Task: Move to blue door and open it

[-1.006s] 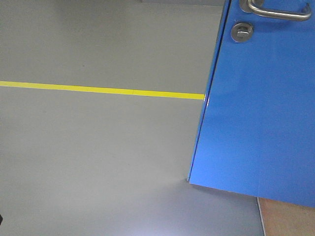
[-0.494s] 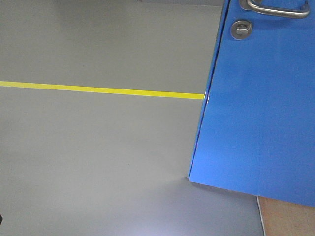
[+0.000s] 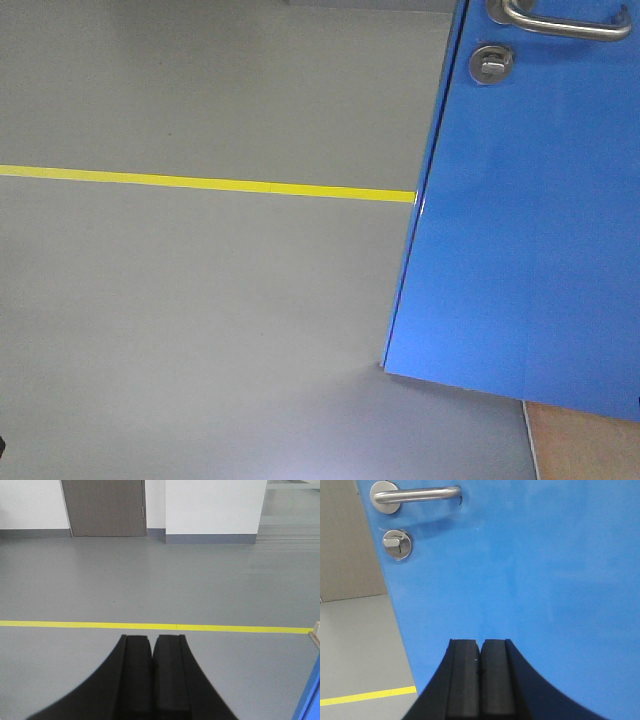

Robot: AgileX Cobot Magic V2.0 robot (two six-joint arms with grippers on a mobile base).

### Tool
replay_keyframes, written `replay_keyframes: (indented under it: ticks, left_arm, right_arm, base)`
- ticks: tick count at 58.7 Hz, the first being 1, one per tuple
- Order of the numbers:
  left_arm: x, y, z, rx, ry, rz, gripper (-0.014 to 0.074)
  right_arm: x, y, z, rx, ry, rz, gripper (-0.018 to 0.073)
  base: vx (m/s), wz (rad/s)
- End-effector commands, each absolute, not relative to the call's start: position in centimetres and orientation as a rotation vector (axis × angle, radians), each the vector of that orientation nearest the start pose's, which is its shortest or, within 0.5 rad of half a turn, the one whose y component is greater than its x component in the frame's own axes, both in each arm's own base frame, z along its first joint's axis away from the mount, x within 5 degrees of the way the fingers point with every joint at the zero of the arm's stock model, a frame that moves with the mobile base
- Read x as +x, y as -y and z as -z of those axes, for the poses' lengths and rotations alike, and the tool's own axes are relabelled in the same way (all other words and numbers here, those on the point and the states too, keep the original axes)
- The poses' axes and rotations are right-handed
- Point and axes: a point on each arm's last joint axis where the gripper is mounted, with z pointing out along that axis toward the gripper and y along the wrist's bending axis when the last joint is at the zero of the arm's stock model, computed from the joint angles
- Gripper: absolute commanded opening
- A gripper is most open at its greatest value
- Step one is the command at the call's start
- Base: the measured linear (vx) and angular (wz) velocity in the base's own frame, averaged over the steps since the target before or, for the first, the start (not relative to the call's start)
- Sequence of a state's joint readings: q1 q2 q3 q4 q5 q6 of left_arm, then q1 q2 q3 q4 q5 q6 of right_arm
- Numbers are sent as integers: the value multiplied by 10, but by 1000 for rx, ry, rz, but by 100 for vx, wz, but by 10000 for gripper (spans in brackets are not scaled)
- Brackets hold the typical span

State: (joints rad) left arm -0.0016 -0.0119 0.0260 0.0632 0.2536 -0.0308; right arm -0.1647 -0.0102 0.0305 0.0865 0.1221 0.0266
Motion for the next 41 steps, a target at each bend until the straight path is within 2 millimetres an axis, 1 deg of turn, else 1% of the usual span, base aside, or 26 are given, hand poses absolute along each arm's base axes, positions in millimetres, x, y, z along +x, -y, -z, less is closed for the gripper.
replay_keyframes:
  ticks: [1,41]
  left_arm:
    - [54,0,-199,19,-1636,-21,73]
    - [54,0,-199,19,-1636,-21,73]
  right_arm:
    - [56,9,-200,214,-1524,42,12]
    - [55,9,-200,194,-1518,61,12]
  base:
    - [0,0]
    - [0,0]
